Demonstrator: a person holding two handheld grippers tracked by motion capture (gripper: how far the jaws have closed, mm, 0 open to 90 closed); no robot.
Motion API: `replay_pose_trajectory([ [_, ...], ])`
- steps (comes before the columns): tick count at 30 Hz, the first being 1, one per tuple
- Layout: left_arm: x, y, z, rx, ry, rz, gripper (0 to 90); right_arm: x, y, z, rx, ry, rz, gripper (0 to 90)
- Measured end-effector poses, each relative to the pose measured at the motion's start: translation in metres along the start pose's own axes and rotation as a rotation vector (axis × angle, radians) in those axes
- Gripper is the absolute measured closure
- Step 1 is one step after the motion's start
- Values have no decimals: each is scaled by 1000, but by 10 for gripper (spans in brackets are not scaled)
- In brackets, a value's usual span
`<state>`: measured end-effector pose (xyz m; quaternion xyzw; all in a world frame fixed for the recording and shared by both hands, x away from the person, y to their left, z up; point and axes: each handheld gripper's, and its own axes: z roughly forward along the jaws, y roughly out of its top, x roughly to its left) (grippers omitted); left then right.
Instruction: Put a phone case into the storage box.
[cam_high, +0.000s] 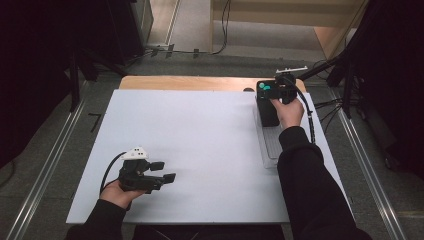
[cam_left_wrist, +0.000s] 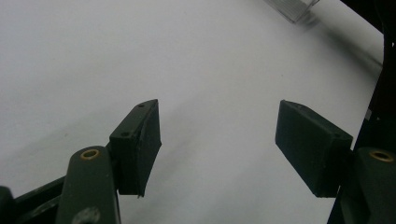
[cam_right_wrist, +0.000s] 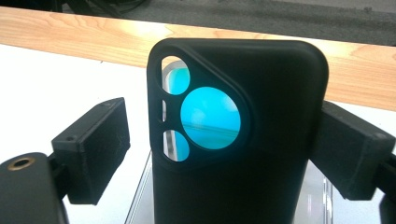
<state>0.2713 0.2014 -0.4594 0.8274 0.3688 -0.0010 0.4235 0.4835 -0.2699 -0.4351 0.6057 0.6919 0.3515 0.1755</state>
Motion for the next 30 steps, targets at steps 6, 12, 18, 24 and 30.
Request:
replay_pose_trajectory([
  [6, 0, 0, 0, -2, -1, -1, 313, -2, 0, -1, 3, 10, 3, 0],
  [12, -1, 1, -1, -4, -1, 2, 313, -2, 3, -10, -23, 18, 7, 0],
  [18, -1, 1, 1, -3, -3, 1, 313, 3, 6, -24, -35, 55, 13, 0],
  [24, 1, 2, 1, -2, 0, 1, 313, 12, 8, -35, -20, 97, 4, 0],
  [30, 2, 3, 1, 2, 0, 4, 313, 27, 11, -42, -10, 147, -15, 0],
])
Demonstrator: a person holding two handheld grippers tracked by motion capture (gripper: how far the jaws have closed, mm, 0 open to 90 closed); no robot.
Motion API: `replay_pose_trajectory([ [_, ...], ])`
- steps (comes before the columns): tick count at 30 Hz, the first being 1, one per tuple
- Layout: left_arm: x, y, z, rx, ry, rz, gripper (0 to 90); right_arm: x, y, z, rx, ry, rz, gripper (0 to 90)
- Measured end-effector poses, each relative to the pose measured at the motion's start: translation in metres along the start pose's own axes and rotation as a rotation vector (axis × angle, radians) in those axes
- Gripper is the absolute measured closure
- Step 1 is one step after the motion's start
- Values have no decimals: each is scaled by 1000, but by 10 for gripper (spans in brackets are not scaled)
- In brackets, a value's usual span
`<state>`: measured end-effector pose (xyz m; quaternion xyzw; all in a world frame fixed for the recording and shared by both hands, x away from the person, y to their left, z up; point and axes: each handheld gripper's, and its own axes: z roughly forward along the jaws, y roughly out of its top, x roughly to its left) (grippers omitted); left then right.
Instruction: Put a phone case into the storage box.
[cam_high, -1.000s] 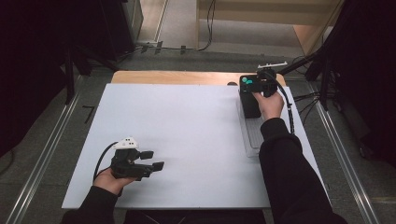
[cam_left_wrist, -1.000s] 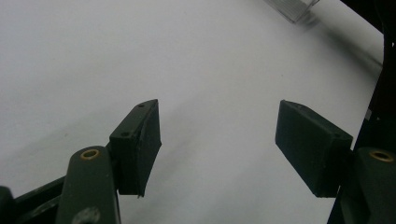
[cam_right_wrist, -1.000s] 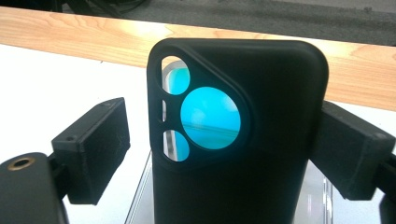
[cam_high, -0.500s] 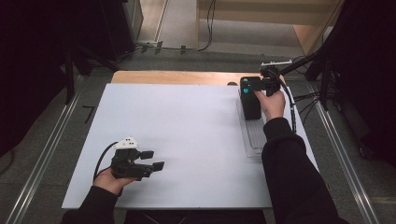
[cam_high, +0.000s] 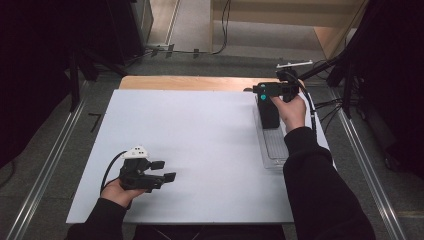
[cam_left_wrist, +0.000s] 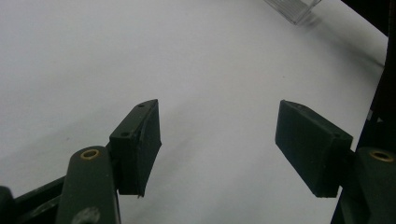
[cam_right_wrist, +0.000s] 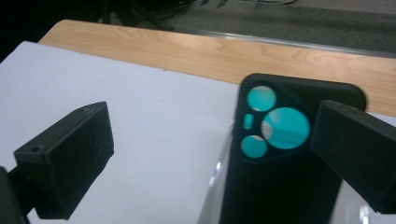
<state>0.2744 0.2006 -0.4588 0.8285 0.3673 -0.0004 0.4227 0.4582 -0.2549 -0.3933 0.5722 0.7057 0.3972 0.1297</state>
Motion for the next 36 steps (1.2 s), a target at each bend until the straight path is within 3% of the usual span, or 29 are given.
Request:
replay_pose_trajectory([
  [10, 2, 1, 0, -1, -1, -5, 313, 40, -2, 1, 46, 88, -101, 0],
  [13, 3, 1, 0, -3, -2, -5, 313, 53, -4, 3, 54, 105, -120, 57],
  [21, 4, 1, -1, -6, 2, -7, 313, 79, -14, 14, 107, 150, -168, 58],
  [24, 5, 1, -2, -3, 2, -7, 313, 86, -20, 16, 115, 166, -170, 132],
  [31, 6, 1, -2, -7, 3, -10, 313, 93, -35, 21, 144, 193, -219, 178],
  [36, 7, 1, -3, -4, 5, -11, 313, 96, -46, 27, 157, 205, -221, 205],
])
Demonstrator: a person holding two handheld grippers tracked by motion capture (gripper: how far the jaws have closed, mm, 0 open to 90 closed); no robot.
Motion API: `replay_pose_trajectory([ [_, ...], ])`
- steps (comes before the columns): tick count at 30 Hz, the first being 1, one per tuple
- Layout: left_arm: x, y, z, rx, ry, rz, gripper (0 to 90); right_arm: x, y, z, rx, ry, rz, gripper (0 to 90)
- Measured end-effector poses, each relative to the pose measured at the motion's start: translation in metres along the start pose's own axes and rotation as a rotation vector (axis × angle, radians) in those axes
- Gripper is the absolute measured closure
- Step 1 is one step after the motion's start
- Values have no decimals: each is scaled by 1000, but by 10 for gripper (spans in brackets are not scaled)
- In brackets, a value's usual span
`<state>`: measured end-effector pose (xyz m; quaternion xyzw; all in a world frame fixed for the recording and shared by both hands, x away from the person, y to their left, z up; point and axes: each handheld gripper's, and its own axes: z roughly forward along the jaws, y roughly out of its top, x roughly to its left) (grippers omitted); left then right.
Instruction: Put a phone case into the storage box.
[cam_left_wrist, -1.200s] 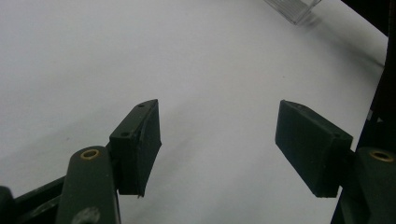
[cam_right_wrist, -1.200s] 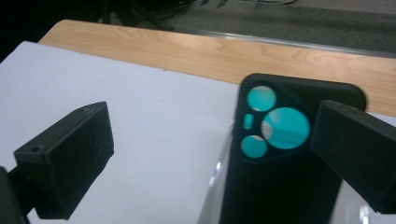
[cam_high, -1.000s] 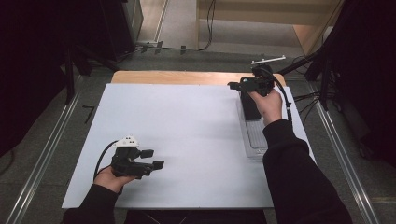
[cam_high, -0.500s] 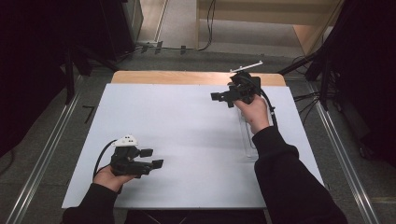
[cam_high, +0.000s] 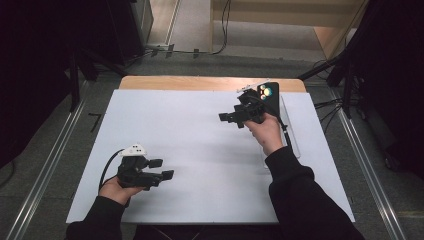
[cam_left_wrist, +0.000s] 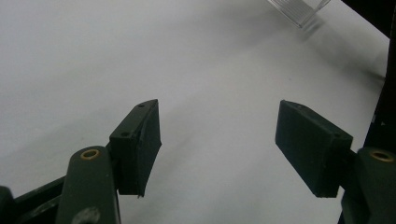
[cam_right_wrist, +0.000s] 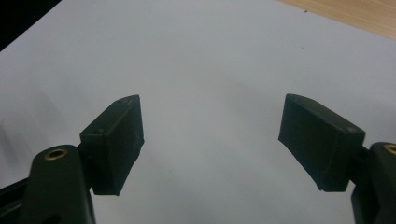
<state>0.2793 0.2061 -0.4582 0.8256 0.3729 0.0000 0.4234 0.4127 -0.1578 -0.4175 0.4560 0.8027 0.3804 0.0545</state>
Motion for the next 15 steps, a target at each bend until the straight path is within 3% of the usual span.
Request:
replay_pose_trajectory([
  [8, 0, 2, 0, 1, -7, 14, 313, 7, -17, 3, 23, 53, -21, 206],
  [15, 0, 2, -1, -5, -11, 14, 313, 13, -30, -6, 16, 95, -35, 206],
])
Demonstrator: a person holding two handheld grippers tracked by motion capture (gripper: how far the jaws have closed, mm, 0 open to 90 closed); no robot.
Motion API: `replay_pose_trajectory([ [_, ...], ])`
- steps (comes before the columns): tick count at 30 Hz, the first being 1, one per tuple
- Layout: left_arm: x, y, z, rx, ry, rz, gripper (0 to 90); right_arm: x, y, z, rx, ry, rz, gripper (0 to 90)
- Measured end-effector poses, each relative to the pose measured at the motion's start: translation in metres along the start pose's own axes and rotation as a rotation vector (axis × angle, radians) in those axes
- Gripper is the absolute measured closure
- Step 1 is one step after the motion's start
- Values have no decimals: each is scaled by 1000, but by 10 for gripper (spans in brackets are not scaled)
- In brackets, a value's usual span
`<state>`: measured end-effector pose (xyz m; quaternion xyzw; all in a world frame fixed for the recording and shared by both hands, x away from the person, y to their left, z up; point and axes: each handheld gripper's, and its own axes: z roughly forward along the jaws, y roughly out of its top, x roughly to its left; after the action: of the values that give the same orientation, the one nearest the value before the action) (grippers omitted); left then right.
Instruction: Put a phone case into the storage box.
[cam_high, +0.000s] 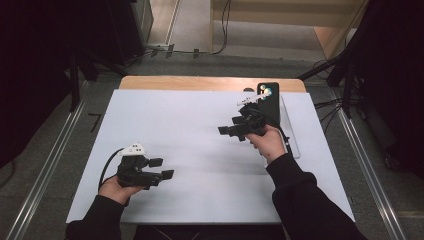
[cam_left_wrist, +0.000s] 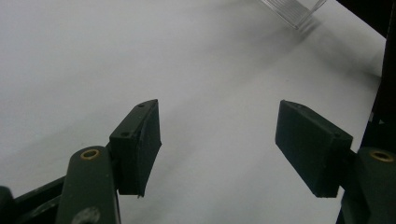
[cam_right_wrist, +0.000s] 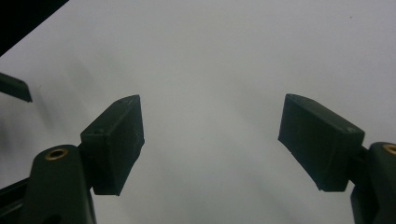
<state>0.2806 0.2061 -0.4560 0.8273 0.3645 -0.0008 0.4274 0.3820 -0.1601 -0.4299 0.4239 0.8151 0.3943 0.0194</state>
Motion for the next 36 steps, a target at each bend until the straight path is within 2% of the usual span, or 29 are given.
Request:
replay_pose_trajectory([
  [13, 0, 0, 0, 6, -10, 4, 313, 14, -22, -13, 17, 39, -56, 204],
  [17, -1, 0, 0, 6, -15, 6, 313, 17, -29, -16, 38, 20, -89, 204],
  [20, -1, 0, 0, 6, -18, 7, 313, 16, -34, -19, 37, 37, -78, 204],
  [31, -2, 1, 1, 12, -36, 16, 313, 22, -55, -26, 74, 46, -83, 204],
  [36, -3, 1, 1, 3, -40, 13, 312, 23, -64, -25, 85, 47, -65, 204],
])
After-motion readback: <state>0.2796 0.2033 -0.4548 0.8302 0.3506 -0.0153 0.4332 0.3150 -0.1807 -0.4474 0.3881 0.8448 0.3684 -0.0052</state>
